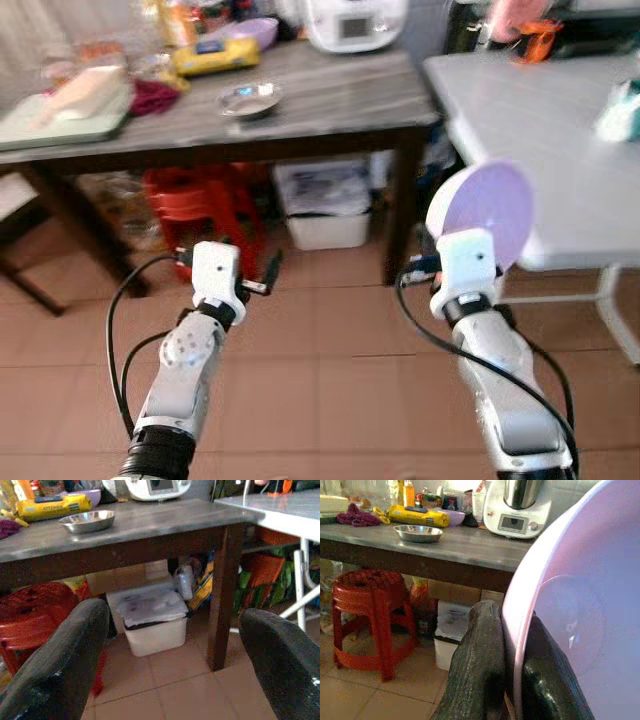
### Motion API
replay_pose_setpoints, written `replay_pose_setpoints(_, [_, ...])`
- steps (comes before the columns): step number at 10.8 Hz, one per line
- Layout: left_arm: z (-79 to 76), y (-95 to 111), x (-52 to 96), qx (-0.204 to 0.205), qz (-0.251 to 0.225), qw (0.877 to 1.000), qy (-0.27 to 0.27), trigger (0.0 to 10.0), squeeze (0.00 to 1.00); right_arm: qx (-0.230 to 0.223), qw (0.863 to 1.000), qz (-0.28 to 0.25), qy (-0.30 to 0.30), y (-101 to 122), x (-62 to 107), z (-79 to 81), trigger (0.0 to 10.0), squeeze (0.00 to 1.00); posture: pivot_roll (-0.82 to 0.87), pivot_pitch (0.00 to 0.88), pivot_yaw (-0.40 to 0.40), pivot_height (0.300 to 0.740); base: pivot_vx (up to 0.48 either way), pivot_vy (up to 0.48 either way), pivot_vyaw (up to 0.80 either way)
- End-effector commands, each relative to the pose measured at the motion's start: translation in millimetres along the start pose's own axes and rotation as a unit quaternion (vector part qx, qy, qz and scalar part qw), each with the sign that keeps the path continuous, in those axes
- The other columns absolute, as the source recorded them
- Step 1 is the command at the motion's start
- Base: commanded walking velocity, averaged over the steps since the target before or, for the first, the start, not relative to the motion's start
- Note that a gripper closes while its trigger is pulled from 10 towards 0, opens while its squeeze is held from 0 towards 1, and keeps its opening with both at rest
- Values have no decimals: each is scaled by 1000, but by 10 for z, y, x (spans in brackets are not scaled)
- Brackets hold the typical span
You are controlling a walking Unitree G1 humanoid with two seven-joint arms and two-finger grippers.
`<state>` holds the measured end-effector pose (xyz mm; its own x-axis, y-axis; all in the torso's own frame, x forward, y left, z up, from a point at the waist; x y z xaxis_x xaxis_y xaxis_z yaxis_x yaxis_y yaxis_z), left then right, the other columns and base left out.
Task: Setting the table
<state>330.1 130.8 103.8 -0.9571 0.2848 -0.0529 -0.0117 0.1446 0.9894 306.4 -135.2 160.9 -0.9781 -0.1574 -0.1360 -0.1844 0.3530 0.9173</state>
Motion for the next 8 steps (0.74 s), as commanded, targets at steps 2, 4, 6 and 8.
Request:
replay_pose_setpoints(2, [-31,-6,-8,-7,3,1000,-8,10000,0,1,1000,-4,-3,9,6,-34,10000,0,-97,88,106,740,0,399,0])
replay_pose_setpoints(4, [-33,-11,-4,-7,4,1000,-8,10000,0,6,1000,-9,6,24,2,-9,10000,0,-94,86,102,740,0,403,0])
replay_pose_setpoints(6, [-39,-11,-4,-8,4,1000,-8,10000,0,8,1000,-10,6,27,2,-18,10000,0,-96,91,104,740,0,403,291])
replay_pose_setpoints(8, [-52,-22,11,-14,6,1000,-12,10000,0,6,1000,-5,3,7,15,-6,10000,0,-96,94,109,740,0,157,247])
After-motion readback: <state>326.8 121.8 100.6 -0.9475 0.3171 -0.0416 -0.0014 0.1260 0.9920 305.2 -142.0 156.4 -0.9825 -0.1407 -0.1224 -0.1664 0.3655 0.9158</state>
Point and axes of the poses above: a point about 5 cm out from each wrist's last joint towards the gripper, its own x axis pointing back from the gripper into the wrist, its own y axis along the axis of the wrist's last joint, z = x × y, the point moved 2 cm from there along -x, pointing out of the wrist towards the gripper, and after that the axes turned 8 degrees about x, right-handed, at the moved point
